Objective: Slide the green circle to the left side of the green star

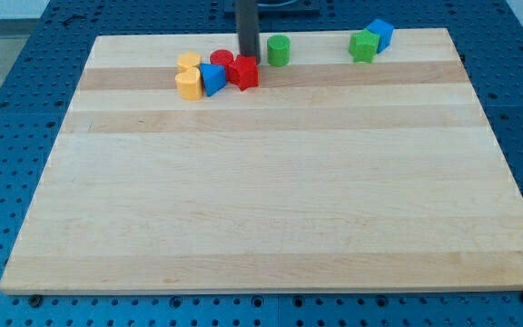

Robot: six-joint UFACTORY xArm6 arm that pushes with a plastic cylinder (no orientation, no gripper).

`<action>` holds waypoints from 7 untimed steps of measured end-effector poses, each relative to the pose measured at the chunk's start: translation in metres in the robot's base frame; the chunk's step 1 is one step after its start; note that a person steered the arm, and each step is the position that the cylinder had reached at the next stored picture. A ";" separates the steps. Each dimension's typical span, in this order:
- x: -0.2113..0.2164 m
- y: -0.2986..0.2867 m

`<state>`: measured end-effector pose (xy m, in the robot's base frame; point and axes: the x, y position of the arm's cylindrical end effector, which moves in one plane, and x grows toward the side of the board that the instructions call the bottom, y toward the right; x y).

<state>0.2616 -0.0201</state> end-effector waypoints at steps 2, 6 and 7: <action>-0.007 0.063; -0.044 0.017; -0.050 0.061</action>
<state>0.2120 0.0405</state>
